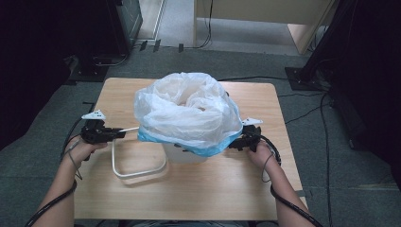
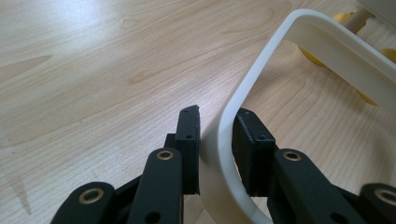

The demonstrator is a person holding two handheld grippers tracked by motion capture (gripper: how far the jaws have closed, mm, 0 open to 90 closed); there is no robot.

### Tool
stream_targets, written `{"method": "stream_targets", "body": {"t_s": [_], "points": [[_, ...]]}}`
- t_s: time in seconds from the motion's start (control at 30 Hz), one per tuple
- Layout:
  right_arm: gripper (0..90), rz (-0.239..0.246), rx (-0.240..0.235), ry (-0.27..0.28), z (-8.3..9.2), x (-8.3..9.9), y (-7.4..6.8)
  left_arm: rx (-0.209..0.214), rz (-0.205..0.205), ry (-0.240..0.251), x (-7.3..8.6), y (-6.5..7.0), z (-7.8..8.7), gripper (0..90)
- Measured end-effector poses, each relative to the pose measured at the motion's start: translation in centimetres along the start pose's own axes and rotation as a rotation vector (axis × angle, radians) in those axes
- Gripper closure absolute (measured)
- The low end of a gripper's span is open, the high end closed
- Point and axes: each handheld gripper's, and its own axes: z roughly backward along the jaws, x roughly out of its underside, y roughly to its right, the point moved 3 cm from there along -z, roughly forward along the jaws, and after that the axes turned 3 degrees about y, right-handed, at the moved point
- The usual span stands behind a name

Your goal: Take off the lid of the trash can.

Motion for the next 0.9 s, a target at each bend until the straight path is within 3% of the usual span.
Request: {"method": "stream_targets", "body": {"t_s": [0.4,0.9], "points": [[0.0,0.006,-0.003,0.001,-0.1,-0.1,0.0,0.003,-0.024,-0.017,0.5,0.1,-1.7,72.4],[0.0,0.006,-0.008,0.001,-0.2,-0.2,0.0,0.008,0.000,-0.014,1.3,-0.1,-2.9,72.2]]}}
